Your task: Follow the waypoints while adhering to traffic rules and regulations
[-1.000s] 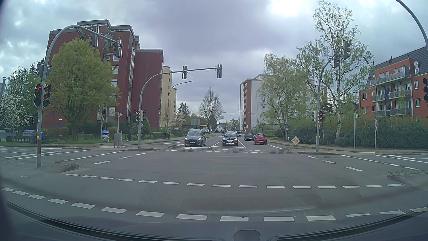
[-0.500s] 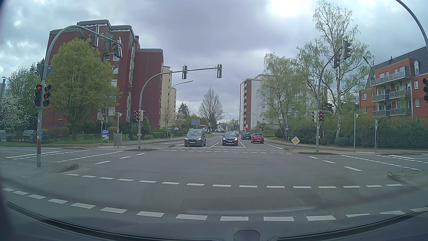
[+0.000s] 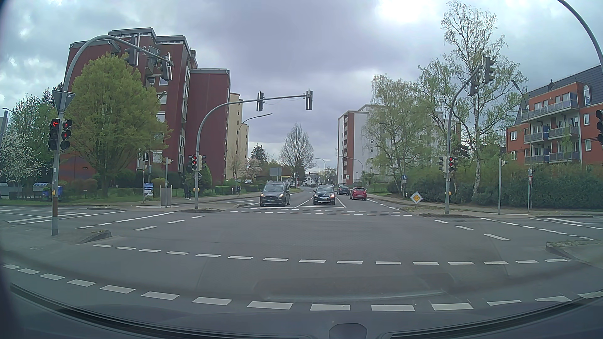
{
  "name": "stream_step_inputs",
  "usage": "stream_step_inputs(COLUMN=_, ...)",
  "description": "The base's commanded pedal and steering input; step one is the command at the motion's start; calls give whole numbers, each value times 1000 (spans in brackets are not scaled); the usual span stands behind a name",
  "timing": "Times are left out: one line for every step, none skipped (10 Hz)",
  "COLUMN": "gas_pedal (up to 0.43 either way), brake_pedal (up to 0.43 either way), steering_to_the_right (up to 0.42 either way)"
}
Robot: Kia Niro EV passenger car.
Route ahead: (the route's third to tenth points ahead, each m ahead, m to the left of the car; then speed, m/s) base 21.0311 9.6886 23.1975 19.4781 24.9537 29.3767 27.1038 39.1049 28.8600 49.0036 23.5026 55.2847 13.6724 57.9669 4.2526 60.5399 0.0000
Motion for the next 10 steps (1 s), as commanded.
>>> stream_step_inputs(gas_pedal=0, brake_pedal=299, steering_to_the_right=-10)
stream_step_inputs(gas_pedal=0, brake_pedal=299, steering_to_the_right=-10)
stream_step_inputs(gas_pedal=0, brake_pedal=293, steering_to_the_right=-10)
stream_step_inputs(gas_pedal=0, brake_pedal=299, steering_to_the_right=-10)
stream_step_inputs(gas_pedal=0, brake_pedal=299, steering_to_the_right=-10)
stream_step_inputs(gas_pedal=0, brake_pedal=293, steering_to_the_right=-10)
stream_step_inputs(gas_pedal=0, brake_pedal=299, steering_to_the_right=-10)
stream_step_inputs(gas_pedal=0, brake_pedal=299, steering_to_the_right=-10)
stream_step_inputs(gas_pedal=0, brake_pedal=299, steering_to_the_right=-10)
stream_step_inputs(gas_pedal=0, brake_pedal=299, steering_to_the_right=-10)
